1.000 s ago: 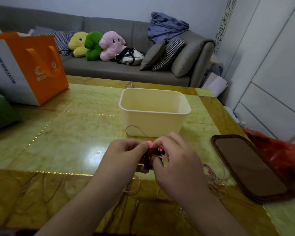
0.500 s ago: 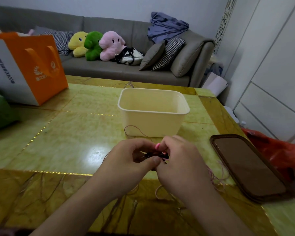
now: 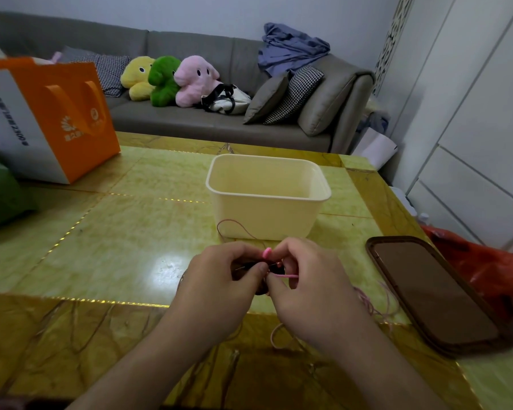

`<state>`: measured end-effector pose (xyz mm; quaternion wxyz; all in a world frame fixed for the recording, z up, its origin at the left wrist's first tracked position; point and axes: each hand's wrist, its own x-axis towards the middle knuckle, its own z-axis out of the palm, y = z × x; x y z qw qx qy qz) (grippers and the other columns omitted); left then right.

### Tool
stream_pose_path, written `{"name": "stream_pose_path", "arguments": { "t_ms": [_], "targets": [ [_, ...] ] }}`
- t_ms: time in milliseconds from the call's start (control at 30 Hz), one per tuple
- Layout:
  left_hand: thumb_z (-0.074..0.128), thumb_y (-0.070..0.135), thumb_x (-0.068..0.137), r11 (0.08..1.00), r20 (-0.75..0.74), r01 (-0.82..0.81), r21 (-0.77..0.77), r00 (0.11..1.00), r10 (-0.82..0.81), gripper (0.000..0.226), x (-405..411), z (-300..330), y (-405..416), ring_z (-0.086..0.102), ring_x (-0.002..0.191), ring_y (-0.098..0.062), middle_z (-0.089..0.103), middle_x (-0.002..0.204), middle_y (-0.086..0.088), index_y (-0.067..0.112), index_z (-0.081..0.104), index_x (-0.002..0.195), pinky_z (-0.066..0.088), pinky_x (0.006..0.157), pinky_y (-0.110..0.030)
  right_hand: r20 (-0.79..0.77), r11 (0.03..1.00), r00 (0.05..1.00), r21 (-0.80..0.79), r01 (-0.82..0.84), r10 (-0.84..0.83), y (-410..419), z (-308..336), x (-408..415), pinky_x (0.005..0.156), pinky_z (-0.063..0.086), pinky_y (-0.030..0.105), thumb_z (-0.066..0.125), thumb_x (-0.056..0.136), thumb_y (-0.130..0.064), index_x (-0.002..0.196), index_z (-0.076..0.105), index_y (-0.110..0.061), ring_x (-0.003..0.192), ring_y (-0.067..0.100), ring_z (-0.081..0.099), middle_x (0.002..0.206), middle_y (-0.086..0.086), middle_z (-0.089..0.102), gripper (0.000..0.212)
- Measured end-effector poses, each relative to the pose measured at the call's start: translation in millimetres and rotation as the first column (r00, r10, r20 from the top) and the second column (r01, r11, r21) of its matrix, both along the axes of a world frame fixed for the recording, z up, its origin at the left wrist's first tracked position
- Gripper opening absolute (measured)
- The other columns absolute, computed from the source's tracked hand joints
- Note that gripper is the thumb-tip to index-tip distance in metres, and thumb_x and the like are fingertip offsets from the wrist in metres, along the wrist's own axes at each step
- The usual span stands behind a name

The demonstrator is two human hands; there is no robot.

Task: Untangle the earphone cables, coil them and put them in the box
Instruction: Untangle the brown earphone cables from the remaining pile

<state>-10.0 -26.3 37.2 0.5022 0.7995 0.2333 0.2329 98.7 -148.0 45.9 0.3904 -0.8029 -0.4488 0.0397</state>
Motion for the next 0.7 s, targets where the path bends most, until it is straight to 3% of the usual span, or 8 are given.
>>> {"name": "stream_pose_path", "arguments": {
  "t_ms": [167,233,333,433,533,600,700],
  "targets": [
    [0.071,0.014,0.098,0.999,-0.017,-0.037,0.033,0.999,0.038,0.019,-0.7,-0.2,2.2,0.076,0.080,-0.001,0.079,0.083,0.016,0.031,0.080,0.099,0.065,0.076,-0.033,-0.079,0.998,0.995,0.036,-0.058,0.061,-4.2,2.8,5.7,0.058,0.057,0.038,0.070,0.092,-0.012,0.108,0.056,-0.033,0.072,0.014,0.057,0.087,-0.008,0.054,0.030],
    [0.072,0.016,0.098,0.998,-0.028,-0.041,0.055,0.999,0.042,0.019,-0.6,-1.8,2.7,0.075,0.082,0.001,0.078,0.084,0.018,0.033,0.080,0.098,0.065,0.077,-0.034,-0.042,0.994,0.994,0.060,-0.095,0.097,-6.4,6.0,7.2,0.065,0.059,0.031,0.068,0.094,-0.004,0.104,0.060,-0.032,0.081,0.013,0.059,0.090,-0.012,0.055,0.030],
    [0.072,0.019,0.097,0.998,-0.047,-0.025,0.049,0.999,0.027,0.018,0.1,-2.8,3.0,0.075,0.086,0.000,0.078,0.086,0.020,0.035,0.080,0.099,0.064,0.081,-0.038,0.044,0.984,0.992,0.124,-0.126,0.121,-7.8,11.2,6.9,0.071,0.048,0.014,0.070,0.094,0.002,0.097,0.067,-0.024,0.091,0.011,0.061,0.093,-0.012,0.058,0.027],
    [0.072,0.018,0.097,0.999,-0.074,0.041,0.023,0.997,-0.039,0.016,0.6,-3.9,0.8,0.075,0.090,-0.001,0.079,0.091,0.016,0.032,0.080,0.101,0.063,0.086,-0.035,0.065,0.981,0.993,0.156,-0.111,0.102,-7.6,9.9,9.7,0.072,0.047,0.017,0.070,0.093,0.003,0.096,0.069,-0.024,0.092,0.011,0.060,0.092,-0.012,0.060,0.027],
    [0.071,0.010,0.097,0.994,-0.039,0.060,-0.089,0.997,-0.064,0.016,1.9,-3.0,-4.1,0.076,0.081,-0.005,0.080,0.085,0.007,0.023,0.079,0.099,0.060,0.073,-0.025,-0.035,0.981,0.998,0.189,-0.044,0.052,-6.6,6.3,12.0,0.075,0.053,0.024,0.070,0.093,0.000,0.093,0.069,-0.030,0.093,0.012,0.065,0.091,-0.011,0.064,0.030],
    [0.069,0.004,0.098,0.980,-0.010,0.056,-0.192,0.998,-0.059,0.015,2.4,-1.1,-7.5,0.074,0.071,-0.007,0.080,0.080,0.000,0.016,0.079,0.098,0.053,0.062,-0.017,-0.169,0.979,0.985,0.204,0.012,0.023,-6.0,6.3,12.0,0.069,0.056,0.023,0.070,0.095,-0.003,0.091,0.070,-0.031,0.088,0.009,0.067,0.089,-0.009,0.067,0.028],
    [0.067,0.004,0.099,0.937,0.005,0.034,-0.347,0.999,-0.034,0.014,3.5,-0.4,-9.2,0.070,0.066,-0.012,0.077,0.072,-0.003,0.011,0.079,0.098,0.051,0.060,-0.022,-0.246,0.973,0.969,0.215,0.079,-0.024,-6.7,8.2,13.4,0.068,0.058,0.022,0.072,0.096,-0.006,0.088,0.072,-0.030,0.086,0.006,0.070,0.086,-0.010,0.071,0.025]
  ]
}}
